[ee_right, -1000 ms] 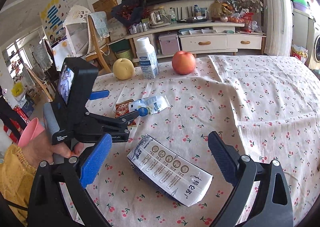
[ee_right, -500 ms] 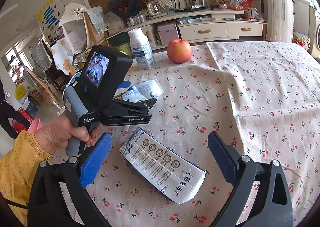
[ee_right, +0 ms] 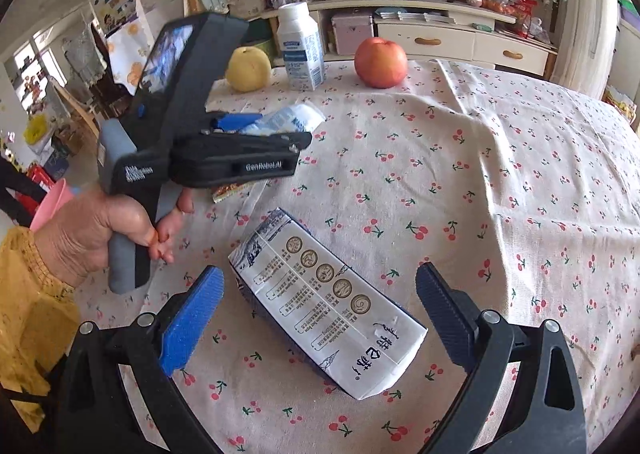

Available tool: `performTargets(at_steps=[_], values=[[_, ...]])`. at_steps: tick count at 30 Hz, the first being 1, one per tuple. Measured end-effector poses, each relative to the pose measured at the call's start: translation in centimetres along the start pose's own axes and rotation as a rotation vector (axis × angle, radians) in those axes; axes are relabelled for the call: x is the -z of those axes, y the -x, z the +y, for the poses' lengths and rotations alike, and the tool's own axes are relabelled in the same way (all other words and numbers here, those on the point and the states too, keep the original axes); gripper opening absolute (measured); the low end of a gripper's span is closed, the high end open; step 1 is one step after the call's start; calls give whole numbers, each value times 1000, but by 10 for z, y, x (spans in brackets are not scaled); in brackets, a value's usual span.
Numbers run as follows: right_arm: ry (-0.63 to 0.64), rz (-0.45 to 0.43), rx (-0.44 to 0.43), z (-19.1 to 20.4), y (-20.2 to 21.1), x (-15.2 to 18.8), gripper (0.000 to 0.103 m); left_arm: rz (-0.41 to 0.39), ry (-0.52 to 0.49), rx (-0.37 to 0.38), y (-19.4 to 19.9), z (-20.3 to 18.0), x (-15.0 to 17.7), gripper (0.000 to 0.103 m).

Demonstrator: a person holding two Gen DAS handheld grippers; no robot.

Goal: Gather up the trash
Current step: 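Grasp the white plastic yogurt bottle with the left tool, then hold the white bottle in the left tool while the right tool grasps the small red snack bag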

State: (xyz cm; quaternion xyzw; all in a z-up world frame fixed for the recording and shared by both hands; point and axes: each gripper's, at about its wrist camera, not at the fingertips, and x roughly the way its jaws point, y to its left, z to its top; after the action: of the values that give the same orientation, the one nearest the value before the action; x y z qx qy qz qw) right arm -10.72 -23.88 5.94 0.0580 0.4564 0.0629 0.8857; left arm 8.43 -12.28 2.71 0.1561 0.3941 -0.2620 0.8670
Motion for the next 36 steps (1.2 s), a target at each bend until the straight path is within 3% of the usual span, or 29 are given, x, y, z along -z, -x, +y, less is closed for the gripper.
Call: performTargets(at_steps=[8,15,19,25,27,32,36], values=[[36,67,11,-4,-24,1,96,-75,97,11,47,20,8,65],[31,121,-12,-5,-39,3,96,-100,192,-20,83,47,37,65],[-2,163,-118,-1,-44,7,96,-96,244,-40,99,63,61,65],[-21,146,-376,18,-38,6,96,-75,300,-56,116,76,104,65],[-35,140,-419,19,-37,5,96,-78,329,-49,120,80,115,65],[-43,134,-319,13,-40,5,96,-82,356,-46,121,87,124,65],[-83,65,-231,4,-36,-5,96,-100,349,-47,126,87,125,65]])
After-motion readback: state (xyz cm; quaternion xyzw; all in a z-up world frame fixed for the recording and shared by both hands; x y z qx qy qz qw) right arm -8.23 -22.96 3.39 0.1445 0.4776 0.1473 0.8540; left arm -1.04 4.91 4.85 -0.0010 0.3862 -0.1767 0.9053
